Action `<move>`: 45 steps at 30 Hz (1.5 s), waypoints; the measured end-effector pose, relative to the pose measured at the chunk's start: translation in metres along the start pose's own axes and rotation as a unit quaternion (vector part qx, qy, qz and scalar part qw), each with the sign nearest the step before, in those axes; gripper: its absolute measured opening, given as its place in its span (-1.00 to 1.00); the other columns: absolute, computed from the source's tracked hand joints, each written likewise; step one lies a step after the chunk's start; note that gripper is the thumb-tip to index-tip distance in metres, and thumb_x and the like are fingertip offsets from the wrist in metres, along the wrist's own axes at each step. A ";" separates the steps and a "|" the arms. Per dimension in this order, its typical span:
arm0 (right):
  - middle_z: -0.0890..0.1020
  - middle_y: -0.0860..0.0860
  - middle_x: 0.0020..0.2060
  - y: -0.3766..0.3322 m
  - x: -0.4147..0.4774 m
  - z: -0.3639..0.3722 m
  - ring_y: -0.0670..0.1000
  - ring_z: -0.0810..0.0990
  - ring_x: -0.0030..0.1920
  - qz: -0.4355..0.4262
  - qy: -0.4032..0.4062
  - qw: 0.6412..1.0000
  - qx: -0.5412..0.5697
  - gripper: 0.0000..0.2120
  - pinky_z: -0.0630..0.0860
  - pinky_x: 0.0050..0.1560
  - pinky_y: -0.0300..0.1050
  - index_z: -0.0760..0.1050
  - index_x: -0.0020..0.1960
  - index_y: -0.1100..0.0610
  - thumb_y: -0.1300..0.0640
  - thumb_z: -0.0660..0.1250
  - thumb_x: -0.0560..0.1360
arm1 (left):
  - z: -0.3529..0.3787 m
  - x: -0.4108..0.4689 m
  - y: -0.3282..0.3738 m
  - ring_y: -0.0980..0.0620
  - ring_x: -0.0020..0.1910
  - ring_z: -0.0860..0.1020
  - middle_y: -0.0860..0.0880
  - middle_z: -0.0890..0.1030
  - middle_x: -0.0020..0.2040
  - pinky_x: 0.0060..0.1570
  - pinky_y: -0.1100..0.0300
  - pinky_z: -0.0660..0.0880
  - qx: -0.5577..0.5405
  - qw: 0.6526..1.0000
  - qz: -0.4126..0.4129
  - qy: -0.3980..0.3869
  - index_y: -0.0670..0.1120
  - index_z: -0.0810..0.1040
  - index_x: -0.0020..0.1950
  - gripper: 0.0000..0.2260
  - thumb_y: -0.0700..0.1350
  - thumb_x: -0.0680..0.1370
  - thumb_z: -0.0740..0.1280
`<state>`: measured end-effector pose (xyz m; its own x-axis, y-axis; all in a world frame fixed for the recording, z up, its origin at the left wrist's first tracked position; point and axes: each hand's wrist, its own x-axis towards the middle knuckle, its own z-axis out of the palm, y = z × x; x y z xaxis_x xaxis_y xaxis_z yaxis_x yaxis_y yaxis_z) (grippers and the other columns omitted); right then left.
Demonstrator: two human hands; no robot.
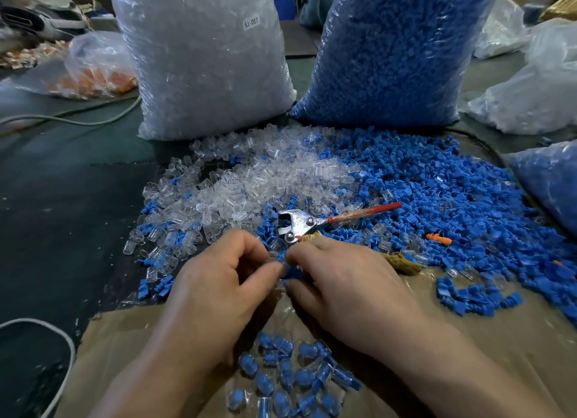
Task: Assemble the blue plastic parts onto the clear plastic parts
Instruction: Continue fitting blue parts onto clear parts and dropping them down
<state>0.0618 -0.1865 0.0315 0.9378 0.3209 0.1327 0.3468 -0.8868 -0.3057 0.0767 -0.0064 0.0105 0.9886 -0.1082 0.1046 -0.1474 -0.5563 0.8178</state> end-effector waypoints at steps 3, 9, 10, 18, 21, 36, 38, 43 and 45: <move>0.40 -0.09 -0.15 -0.003 0.001 0.005 0.06 0.50 -0.12 -0.007 0.003 0.999 -0.037 -0.69 0.30 -0.30 -0.05 0.35 0.23 -0.15 -0.23 0.09 0.57 | 0.004 0.001 0.001 -0.06 -0.24 0.66 0.03 0.67 -0.22 -0.26 -0.20 0.65 -0.103 0.993 -0.059 -0.002 0.11 0.61 -0.08 -0.86 -0.01 0.44 0.53; 0.35 -0.12 -0.22 -0.006 0.003 0.006 0.01 0.37 -0.26 0.014 0.029 0.999 -0.027 -0.84 0.19 -0.32 -0.06 0.29 -0.03 -0.08 -0.15 0.12 0.58 | 0.003 0.001 0.006 -0.22 -0.15 0.68 -0.08 0.68 -0.21 -0.17 -0.14 0.68 -0.226 0.969 -0.102 -0.018 0.06 0.67 -0.10 -0.80 -0.09 0.30 0.52; 0.31 -0.12 -0.23 -0.006 0.002 0.006 0.00 0.32 -0.27 0.018 0.033 0.999 -0.024 -0.83 0.17 -0.32 -0.06 0.22 -0.07 -0.08 -0.14 0.13 0.58 | 0.003 0.003 0.006 -0.18 -0.15 0.69 -0.07 0.69 -0.21 -0.18 -0.04 0.68 -0.231 0.967 -0.102 -0.024 0.08 0.68 -0.10 -0.81 -0.12 0.33 0.52; 0.42 -0.10 -0.28 0.000 0.002 0.000 0.02 0.41 -0.30 0.047 0.055 0.997 0.042 -0.82 0.26 -0.28 0.00 0.28 -0.11 -0.02 -0.08 0.11 0.60 | 0.002 0.003 0.007 -0.06 -0.22 0.71 -0.15 0.72 -0.15 -0.22 0.22 0.61 -0.326 0.934 -0.142 -0.030 0.04 0.74 -0.07 -0.71 -0.36 0.51 0.38; 0.49 -0.11 -0.37 0.006 -0.003 -0.002 -0.08 0.48 -0.32 0.064 0.095 0.986 0.119 -0.83 0.37 -0.32 -0.17 0.36 -0.14 -0.06 -0.09 0.17 0.59 | 0.001 0.003 0.008 -0.07 -0.27 0.67 -0.17 0.70 -0.18 -0.23 0.13 0.59 -0.380 0.911 -0.155 -0.044 -0.02 0.73 -0.02 -0.82 -0.18 0.41 0.46; 0.65 -0.09 -0.26 -0.003 -0.008 -0.013 -0.13 0.61 -0.30 0.104 0.075 0.885 0.447 -0.80 0.60 -0.25 -0.16 0.59 0.01 -0.20 0.12 0.37 0.55 | 0.002 0.001 0.012 -0.12 -0.29 0.69 -0.17 0.71 -0.21 -0.29 0.00 0.64 -0.321 0.940 -0.104 -0.036 0.05 0.71 -0.04 -0.69 0.15 0.30 0.47; 0.65 -0.19 -0.22 -0.006 -0.008 -0.014 -0.15 0.63 -0.21 0.083 0.081 0.902 0.417 -0.81 0.57 -0.18 -0.23 0.60 0.01 -0.18 0.12 0.37 0.54 | 0.003 0.002 0.015 -0.11 -0.29 0.70 -0.14 0.72 -0.22 -0.30 0.07 0.64 -0.302 0.949 -0.091 -0.025 0.06 0.71 -0.09 -0.69 0.18 0.25 0.47; 0.61 -0.33 -0.16 -0.005 -0.009 -0.013 -0.26 0.59 -0.14 0.065 0.132 0.936 0.319 -0.89 0.43 -0.15 -0.45 0.58 -0.06 -0.13 0.07 0.43 0.48 | 0.002 0.004 0.016 -0.08 -0.36 0.67 -0.17 0.69 -0.29 -0.36 0.13 0.61 -0.307 0.947 -0.088 -0.024 0.01 0.67 -0.17 -0.76 0.08 0.23 0.50; 0.60 -0.30 -0.17 -0.002 -0.008 -0.013 -0.25 0.58 -0.14 0.052 0.137 0.945 0.293 -0.89 0.42 -0.16 -0.45 0.58 -0.06 -0.13 0.08 0.43 0.49 | 0.003 0.004 0.016 -0.06 -0.39 0.63 -0.17 0.67 -0.31 -0.36 0.10 0.60 -0.303 0.949 -0.082 -0.032 0.01 0.67 -0.14 -0.74 0.08 0.24 0.50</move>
<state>0.0532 -0.1913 0.0436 0.9547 0.0727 0.2886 0.2801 -0.5470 -0.7889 0.0784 -0.0184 0.0224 0.9900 -0.1220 -0.0708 0.0720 0.0048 0.9974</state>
